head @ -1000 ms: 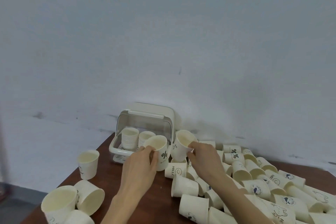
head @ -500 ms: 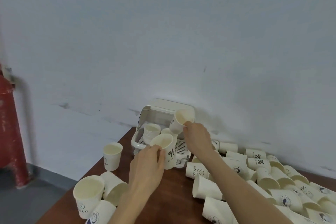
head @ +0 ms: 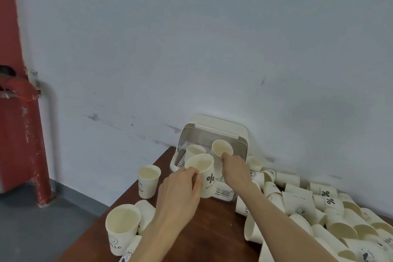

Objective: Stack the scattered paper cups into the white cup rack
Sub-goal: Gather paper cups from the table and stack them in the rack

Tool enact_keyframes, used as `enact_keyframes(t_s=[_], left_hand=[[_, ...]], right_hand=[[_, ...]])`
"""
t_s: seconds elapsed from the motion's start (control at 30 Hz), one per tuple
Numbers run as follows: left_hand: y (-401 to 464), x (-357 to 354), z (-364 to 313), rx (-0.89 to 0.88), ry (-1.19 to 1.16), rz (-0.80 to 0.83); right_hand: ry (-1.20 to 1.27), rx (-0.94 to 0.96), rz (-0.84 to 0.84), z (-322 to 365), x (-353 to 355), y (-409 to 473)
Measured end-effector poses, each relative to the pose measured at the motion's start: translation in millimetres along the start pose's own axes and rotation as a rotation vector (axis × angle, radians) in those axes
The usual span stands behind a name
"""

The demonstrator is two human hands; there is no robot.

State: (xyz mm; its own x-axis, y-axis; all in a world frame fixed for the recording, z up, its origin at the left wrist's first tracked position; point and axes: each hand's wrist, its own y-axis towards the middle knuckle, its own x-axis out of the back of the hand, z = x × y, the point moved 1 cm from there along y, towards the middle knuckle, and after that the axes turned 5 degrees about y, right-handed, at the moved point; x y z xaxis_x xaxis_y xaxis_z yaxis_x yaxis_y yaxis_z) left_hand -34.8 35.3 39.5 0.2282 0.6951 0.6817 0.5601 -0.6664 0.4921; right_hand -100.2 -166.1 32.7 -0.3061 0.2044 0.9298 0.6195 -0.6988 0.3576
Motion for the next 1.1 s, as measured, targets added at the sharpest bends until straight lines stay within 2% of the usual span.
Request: enact_keyframes(t_s=[0.33, 0.67, 0.8, 1.1], left_hand=[[8.3, -11.6, 11.4, 0.052, 0.027, 0.031], [62.9, -11.1, 23.9, 0.048, 0.139, -0.033], [102.0, -16.1, 24.4, 0.0, 0.123, -0.085], [143.7, -70.2, 42.7, -0.138, 0.262, -0.033]], right_hand=[[-0.083, 0.066, 0.111, 4.3, -12.9, 16.6], [-0.054, 0.05, 0.208, 3.7, -36.6, 20.0], [-0.041, 0.05, 0.211, 2.1, -42.2, 19.2], [-0.029, 0.053, 0.208, -1.8, -50.6, 22.7]])
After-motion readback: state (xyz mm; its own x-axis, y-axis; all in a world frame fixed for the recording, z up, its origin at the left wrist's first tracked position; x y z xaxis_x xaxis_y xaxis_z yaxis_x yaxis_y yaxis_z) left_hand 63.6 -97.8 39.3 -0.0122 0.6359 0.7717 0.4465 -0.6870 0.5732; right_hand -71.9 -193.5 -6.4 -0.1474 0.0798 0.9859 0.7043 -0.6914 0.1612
